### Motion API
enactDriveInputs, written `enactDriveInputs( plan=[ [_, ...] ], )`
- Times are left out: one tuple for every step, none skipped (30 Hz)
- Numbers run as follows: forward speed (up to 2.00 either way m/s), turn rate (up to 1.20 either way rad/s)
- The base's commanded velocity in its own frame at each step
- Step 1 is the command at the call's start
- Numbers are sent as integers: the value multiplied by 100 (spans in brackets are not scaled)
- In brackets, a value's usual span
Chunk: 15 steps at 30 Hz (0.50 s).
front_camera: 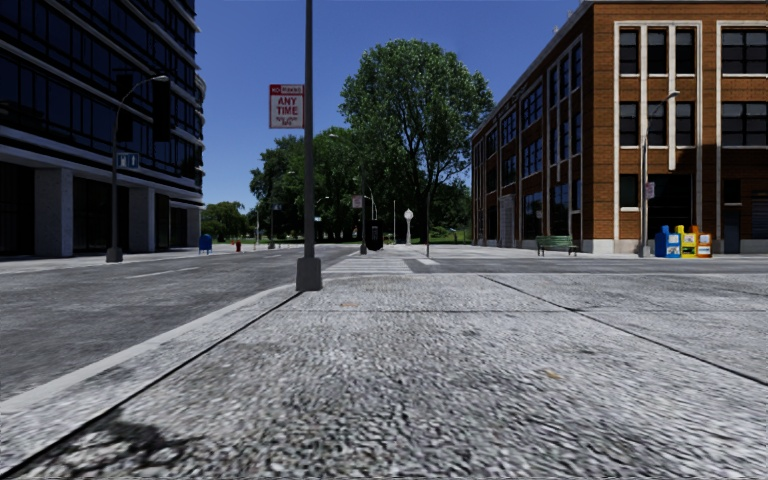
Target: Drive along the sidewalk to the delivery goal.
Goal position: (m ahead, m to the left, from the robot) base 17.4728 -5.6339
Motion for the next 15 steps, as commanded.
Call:
enactDriveInputs(
  plan=[
    [200, 0],
    [200, 0],
    [200, 0],
    [200, 0],
    [200, 0],
    [200, 0],
    [200, 0],
    [200, 0],
    [200, 0],
    [200, 0],
    [200, 0],
    [200, 0],
    [200, 0],
    [200, 0],
    [200, 0]
  ],
)
